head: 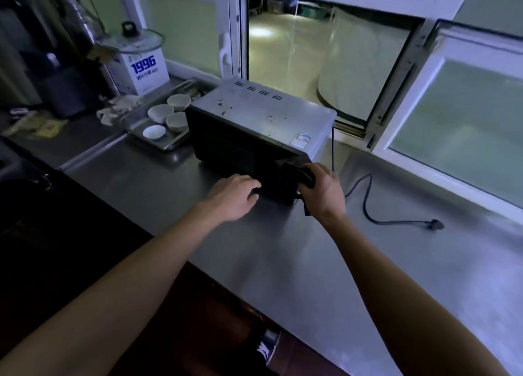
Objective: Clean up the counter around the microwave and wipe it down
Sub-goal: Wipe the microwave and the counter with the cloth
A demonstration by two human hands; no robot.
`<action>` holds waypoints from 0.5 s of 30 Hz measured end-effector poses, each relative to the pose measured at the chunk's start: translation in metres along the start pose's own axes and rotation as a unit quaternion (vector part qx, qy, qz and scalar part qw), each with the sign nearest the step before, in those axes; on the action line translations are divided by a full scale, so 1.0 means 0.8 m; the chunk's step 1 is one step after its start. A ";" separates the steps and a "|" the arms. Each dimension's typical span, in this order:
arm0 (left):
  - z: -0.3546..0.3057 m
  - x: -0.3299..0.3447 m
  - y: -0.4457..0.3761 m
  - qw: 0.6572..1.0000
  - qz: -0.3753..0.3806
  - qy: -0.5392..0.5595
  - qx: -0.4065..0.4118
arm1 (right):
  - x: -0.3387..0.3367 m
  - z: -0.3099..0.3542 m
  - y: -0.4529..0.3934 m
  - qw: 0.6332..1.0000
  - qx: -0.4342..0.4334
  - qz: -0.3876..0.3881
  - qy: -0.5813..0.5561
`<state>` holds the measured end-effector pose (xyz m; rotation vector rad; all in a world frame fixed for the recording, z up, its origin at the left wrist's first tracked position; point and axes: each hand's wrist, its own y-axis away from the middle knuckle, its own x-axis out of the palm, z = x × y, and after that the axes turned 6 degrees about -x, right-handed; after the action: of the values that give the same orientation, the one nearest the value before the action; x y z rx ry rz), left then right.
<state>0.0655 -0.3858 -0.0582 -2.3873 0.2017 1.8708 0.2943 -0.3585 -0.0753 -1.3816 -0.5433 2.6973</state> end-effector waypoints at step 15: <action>0.043 -0.022 -0.189 0.993 -0.058 -0.025 0.099 | 0.033 -0.029 -0.172 0.983 0.023 0.106 0.147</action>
<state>0.0536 -0.2301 -0.0493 -2.1727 0.2260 1.7665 0.2828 -0.2180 -0.0616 -1.8756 -0.3224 2.5628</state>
